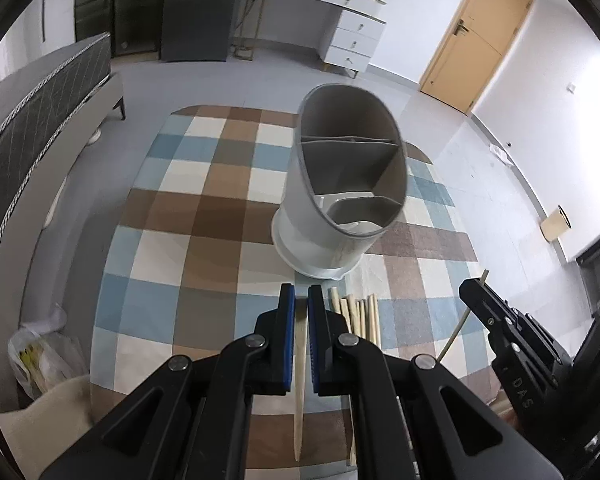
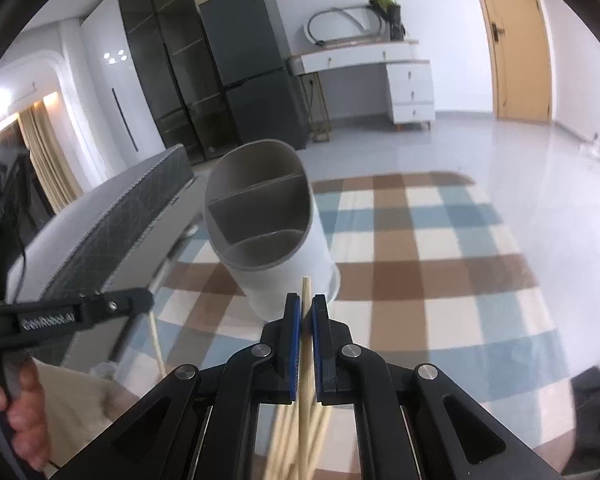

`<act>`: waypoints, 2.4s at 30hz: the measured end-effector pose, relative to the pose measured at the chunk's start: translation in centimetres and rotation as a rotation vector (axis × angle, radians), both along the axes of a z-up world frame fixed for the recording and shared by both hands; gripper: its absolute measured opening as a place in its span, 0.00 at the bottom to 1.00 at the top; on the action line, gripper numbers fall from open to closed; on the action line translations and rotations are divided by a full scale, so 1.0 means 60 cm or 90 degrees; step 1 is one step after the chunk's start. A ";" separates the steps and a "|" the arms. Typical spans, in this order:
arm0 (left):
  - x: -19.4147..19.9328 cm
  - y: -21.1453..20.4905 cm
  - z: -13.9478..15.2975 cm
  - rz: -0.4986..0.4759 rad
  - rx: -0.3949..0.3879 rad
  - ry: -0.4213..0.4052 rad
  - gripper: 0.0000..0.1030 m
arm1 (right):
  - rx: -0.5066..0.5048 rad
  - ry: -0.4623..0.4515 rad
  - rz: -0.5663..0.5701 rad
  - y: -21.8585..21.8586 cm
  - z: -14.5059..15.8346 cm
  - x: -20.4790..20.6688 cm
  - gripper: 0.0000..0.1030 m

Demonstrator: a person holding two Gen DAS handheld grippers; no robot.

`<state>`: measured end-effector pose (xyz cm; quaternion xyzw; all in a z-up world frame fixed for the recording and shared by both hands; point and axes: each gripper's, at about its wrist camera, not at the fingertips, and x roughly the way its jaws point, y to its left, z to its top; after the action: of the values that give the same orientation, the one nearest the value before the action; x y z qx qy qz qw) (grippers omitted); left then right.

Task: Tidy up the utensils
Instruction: 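Carry both chopsticks over the holder and drop them into its compartments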

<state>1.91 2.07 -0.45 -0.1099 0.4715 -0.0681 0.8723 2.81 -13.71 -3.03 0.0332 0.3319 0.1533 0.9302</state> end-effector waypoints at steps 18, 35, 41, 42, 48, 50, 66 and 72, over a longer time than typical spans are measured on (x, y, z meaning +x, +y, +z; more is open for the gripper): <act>-0.003 -0.054 0.057 -0.081 0.010 -0.021 0.02 | 0.057 -0.045 -0.016 -0.034 0.034 -0.010 0.05; 0.050 -0.052 0.204 -0.122 -0.003 -0.110 0.02 | 0.070 -0.179 0.009 -0.033 0.173 0.040 0.05; 0.085 -0.019 0.257 -0.095 -0.035 -0.140 0.02 | 0.081 -0.243 0.028 -0.015 0.246 0.092 0.05; 0.094 -0.014 0.269 -0.090 -0.031 -0.152 0.02 | 0.083 -0.253 0.031 -0.009 0.255 0.100 0.05; 0.138 0.007 0.286 -0.076 -0.031 -0.178 0.02 | 0.096 -0.297 0.053 0.034 0.285 0.160 0.05; 0.157 0.012 0.282 -0.067 -0.018 -0.185 0.02 | 0.102 -0.300 0.056 0.048 0.280 0.184 0.05; 0.228 0.017 0.170 -0.067 -0.014 -0.123 0.02 | 0.090 -0.249 0.093 0.072 0.155 0.242 0.05; 0.231 0.019 0.166 -0.067 -0.033 -0.100 0.02 | 0.050 -0.195 0.165 0.085 0.138 0.242 0.05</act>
<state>15.75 3.21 9.53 -0.1023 0.4045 -0.1345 0.8988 17.33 -8.62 5.26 0.0028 0.1816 0.2878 0.9403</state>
